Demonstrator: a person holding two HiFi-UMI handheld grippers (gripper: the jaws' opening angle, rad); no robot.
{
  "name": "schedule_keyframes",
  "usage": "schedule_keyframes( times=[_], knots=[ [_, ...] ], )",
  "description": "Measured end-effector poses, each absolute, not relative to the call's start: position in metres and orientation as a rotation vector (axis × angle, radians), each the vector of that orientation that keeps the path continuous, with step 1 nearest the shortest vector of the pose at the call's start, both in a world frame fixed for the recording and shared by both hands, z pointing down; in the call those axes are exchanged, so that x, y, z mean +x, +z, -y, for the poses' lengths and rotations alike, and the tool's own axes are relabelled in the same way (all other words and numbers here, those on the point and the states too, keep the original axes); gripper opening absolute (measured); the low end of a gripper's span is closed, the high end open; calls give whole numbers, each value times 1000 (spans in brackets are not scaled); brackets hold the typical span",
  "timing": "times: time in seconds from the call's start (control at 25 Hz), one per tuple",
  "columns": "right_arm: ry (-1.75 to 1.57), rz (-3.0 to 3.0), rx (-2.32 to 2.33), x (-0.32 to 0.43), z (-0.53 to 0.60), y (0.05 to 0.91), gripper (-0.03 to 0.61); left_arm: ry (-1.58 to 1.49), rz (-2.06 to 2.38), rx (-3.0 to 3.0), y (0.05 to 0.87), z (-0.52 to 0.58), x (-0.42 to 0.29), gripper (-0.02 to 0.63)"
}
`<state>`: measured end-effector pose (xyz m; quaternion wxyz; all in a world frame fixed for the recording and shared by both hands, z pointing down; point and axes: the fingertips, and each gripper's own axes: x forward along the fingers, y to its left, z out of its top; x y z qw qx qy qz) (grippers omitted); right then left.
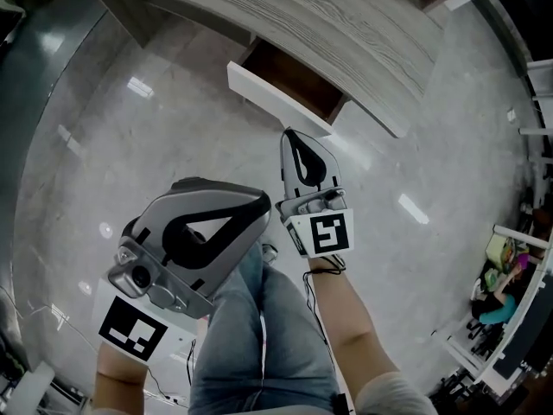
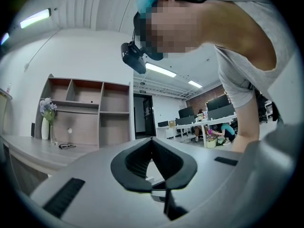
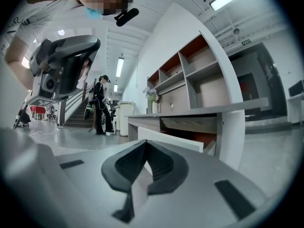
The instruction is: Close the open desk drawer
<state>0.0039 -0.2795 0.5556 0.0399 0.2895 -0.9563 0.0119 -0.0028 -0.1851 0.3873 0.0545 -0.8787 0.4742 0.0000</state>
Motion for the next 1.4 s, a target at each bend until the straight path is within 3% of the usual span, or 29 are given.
schedule_keyframes(
  times=[1.4],
  knots=[
    [89, 2864, 1051, -26, 359, 570, 6, -11, -1527, -2657, 402, 220, -52, 9]
  ],
)
